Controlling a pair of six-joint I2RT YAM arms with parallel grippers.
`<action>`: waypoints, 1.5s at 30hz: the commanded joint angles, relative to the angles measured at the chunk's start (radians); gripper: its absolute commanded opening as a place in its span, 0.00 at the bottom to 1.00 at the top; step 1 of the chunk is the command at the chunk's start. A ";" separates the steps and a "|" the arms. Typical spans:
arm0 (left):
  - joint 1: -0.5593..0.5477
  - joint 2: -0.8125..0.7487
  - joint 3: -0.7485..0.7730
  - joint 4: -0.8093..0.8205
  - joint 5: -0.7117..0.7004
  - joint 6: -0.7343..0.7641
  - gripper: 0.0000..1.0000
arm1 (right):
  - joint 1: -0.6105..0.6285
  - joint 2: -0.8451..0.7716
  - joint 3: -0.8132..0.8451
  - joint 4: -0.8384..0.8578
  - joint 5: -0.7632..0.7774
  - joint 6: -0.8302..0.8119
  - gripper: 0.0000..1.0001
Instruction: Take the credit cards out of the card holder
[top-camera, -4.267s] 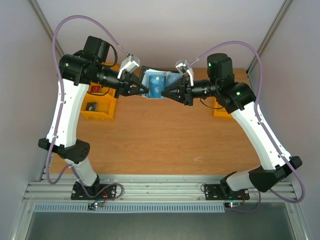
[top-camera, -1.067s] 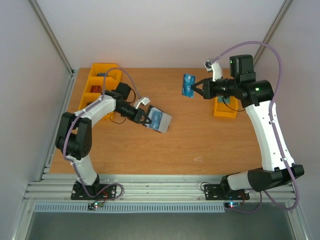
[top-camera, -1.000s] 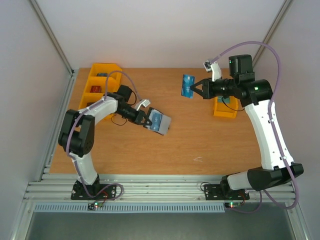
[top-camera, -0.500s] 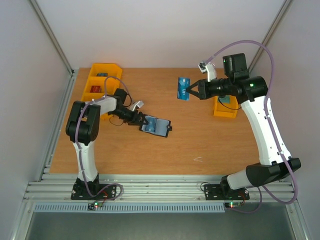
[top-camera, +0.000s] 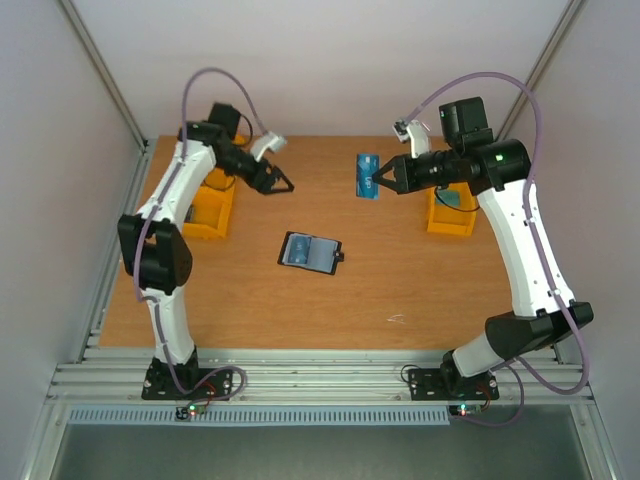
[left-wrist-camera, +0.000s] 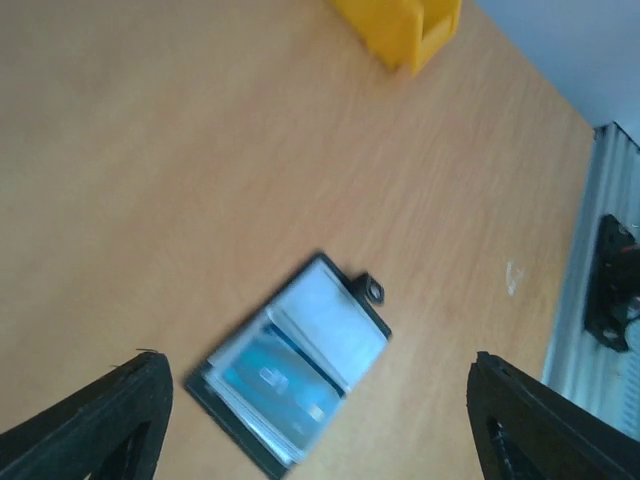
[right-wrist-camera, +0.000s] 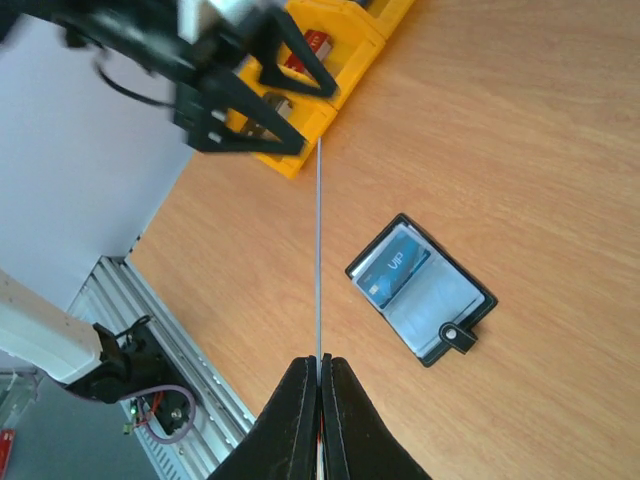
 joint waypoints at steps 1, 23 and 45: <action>-0.005 -0.097 0.253 -0.153 -0.061 0.152 0.83 | 0.015 0.030 0.054 -0.043 0.002 0.013 0.01; -0.327 -0.339 0.390 0.170 -0.296 1.332 0.80 | 0.021 0.117 0.245 -0.043 -0.320 0.127 0.01; -0.316 -0.447 -0.459 1.790 0.134 1.479 0.70 | -0.010 0.170 0.383 -0.202 -0.287 0.095 0.01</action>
